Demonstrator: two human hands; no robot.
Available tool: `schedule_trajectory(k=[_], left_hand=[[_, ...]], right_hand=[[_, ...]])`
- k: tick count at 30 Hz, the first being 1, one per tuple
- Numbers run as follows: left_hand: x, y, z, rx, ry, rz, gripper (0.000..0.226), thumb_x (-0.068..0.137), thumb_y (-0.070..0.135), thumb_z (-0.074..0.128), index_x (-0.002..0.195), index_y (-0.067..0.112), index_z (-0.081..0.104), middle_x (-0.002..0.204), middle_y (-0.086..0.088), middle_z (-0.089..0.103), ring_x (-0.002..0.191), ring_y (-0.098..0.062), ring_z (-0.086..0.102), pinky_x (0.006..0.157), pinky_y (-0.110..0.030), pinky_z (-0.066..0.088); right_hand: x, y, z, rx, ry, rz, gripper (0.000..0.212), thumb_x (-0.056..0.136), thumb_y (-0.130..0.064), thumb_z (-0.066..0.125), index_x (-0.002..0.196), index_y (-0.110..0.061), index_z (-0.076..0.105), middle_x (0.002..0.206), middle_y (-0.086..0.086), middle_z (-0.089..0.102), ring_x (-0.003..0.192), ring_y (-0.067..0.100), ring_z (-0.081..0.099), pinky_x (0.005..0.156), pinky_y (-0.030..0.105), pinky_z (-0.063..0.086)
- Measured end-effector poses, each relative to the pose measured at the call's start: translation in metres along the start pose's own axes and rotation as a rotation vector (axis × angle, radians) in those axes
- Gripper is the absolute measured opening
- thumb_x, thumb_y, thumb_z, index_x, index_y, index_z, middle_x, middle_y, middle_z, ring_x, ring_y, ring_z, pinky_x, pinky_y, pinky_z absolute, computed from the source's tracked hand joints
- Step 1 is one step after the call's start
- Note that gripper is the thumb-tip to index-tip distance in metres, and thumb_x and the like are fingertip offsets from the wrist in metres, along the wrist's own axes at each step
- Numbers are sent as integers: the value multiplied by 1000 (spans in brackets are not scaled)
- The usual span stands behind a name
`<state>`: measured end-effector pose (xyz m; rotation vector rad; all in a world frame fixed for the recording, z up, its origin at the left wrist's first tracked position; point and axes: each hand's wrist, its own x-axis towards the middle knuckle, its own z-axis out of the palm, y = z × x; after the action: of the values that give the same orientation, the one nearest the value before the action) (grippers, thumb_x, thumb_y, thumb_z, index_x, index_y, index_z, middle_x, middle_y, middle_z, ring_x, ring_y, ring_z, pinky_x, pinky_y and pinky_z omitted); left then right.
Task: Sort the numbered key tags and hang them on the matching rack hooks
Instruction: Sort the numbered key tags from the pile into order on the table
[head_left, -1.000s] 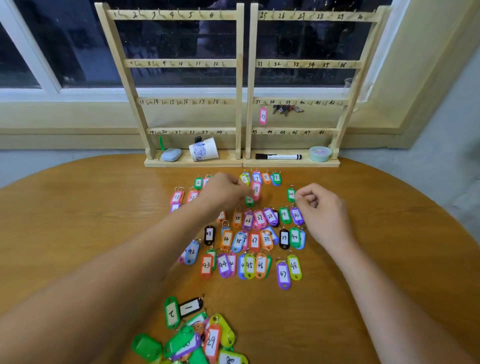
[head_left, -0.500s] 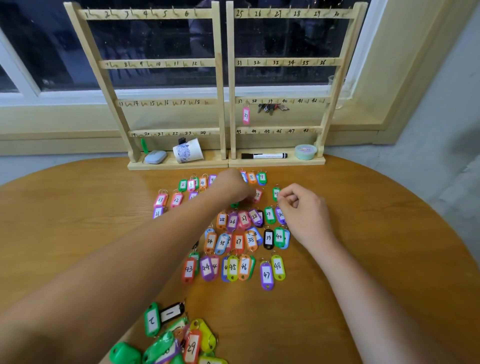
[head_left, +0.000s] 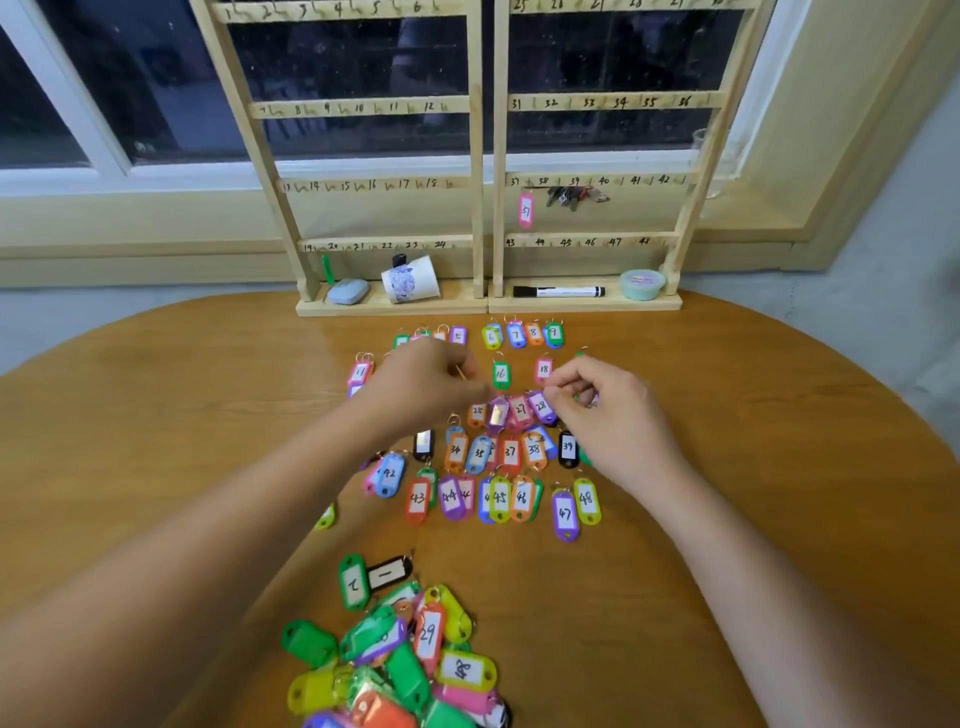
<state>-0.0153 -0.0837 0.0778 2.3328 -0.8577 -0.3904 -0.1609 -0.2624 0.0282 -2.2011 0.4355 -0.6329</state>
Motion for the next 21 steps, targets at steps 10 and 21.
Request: schedule_trajectory(k=[10, 21], left_hand=[[-102, -65, -23, 9, -83, 18, 4, 89, 35, 81, 90, 35, 77, 77, 12, 72, 66, -3, 61, 58, -21, 46], [-146, -110, -34, 74, -292, 234, 32, 84, 36, 92, 109, 48, 77, 107, 14, 68, 94, -14, 65, 79, -26, 53]], right_hand=[[-89, -44, 21, -56, -370, -138, 9, 93, -23, 77, 88, -28, 72, 85, -12, 64, 86, 13, 60, 72, 17, 46], [-125, -66, 24, -176, -635, -93, 23, 90, -49, 76, 103, -35, 62, 104, -17, 54, 98, 2, 53, 81, 24, 51]])
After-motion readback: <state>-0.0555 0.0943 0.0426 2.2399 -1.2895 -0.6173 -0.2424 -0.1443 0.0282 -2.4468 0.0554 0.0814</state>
